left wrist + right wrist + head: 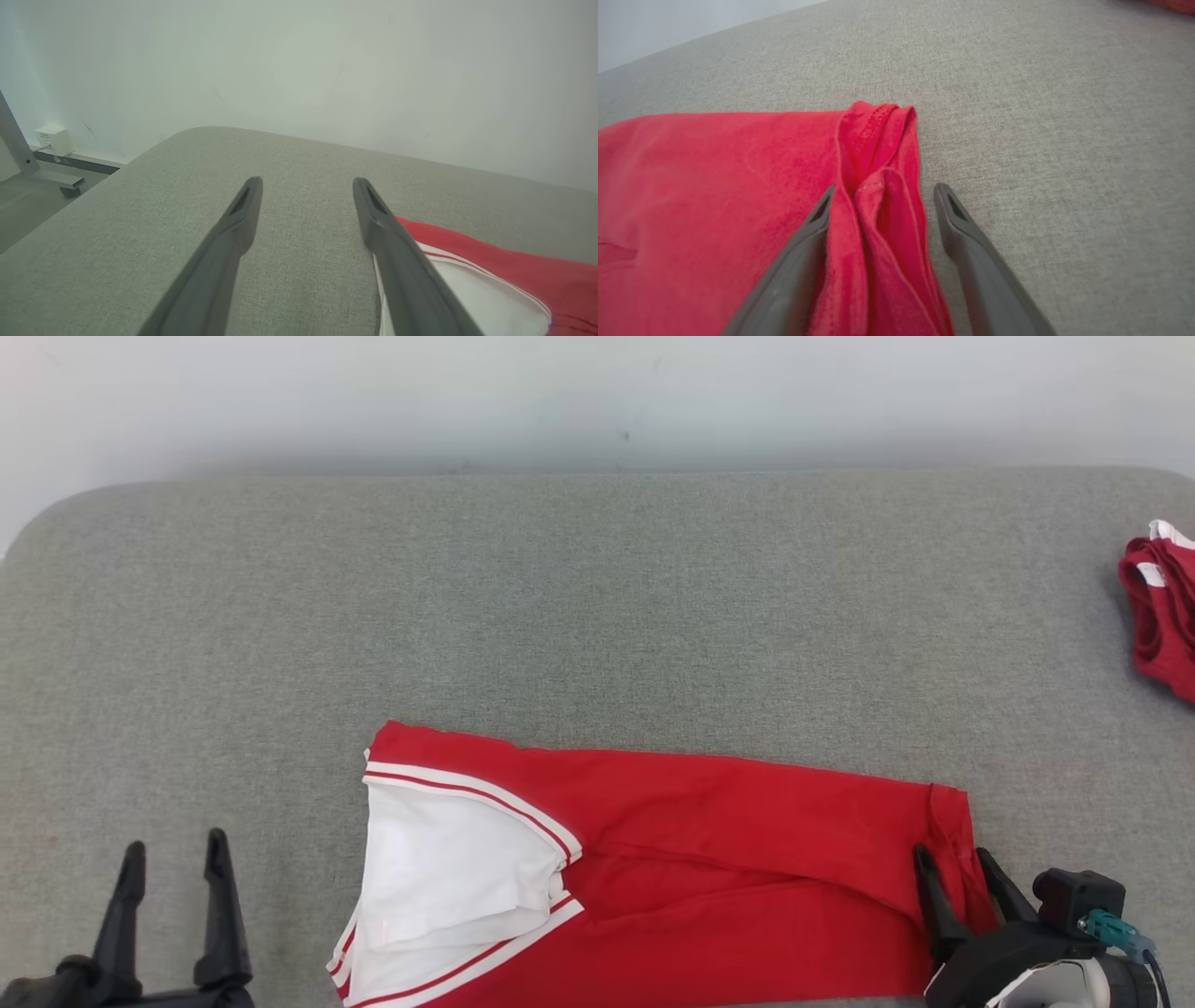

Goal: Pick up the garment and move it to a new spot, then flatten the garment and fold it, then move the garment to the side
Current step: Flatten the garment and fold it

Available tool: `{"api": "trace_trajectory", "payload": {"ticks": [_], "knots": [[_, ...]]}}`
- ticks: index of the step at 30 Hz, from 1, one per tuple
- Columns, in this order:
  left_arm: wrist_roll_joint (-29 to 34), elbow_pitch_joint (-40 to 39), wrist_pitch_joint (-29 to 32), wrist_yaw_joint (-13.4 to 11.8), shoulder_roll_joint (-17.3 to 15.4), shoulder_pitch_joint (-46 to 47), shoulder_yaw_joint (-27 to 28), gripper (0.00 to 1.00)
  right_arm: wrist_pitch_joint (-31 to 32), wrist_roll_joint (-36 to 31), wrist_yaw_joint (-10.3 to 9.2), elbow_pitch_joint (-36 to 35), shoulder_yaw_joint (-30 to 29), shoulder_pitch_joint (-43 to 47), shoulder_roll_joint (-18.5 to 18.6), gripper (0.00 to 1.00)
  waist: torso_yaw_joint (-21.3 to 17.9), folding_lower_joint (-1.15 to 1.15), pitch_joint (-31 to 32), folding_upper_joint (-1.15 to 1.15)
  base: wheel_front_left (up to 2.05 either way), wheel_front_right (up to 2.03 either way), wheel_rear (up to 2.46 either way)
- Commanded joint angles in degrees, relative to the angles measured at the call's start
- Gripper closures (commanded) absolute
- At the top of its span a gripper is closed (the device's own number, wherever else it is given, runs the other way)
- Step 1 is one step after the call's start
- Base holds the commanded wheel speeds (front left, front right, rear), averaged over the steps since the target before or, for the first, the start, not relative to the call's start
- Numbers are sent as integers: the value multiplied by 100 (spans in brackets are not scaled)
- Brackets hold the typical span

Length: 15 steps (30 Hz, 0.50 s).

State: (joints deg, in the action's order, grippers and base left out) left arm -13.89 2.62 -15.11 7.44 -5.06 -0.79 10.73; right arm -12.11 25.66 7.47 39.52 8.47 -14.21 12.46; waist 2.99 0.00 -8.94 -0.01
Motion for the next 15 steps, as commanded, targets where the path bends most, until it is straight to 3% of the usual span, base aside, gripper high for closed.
{"api": "trace_trajectory", "payload": {"ticks": [1,2,3,4,11,15], "knots": [[75,26,-1,-4,11,-65,-64,0,-5,-41,2,210,60,-3,-51,0,37,0,20,1,0,0,0],[90,30,0,-3,4,-60,-87,0,1,11,2,279,87,4,-90,6,48,0,27,1,0,0,0],[91,29,0,-3,-4,-58,-104,0,2,56,2,338,142,19,-124,57,56,0,43,1,0,0,0],[95,24,0,-2,-15,-65,-98,0,-16,89,5,365,193,33,-138,100,59,0,62,1,0,0,0],[114,25,0,0,-39,-141,-16,0,-132,279,0,395,331,-107,84,100,-22,0,197,1,0,0,0],[137,6,0,0,-59,-192,-26,0,-167,372,-7,458,212,-379,527,100,-99,0,276,1,0,0,0]]}}
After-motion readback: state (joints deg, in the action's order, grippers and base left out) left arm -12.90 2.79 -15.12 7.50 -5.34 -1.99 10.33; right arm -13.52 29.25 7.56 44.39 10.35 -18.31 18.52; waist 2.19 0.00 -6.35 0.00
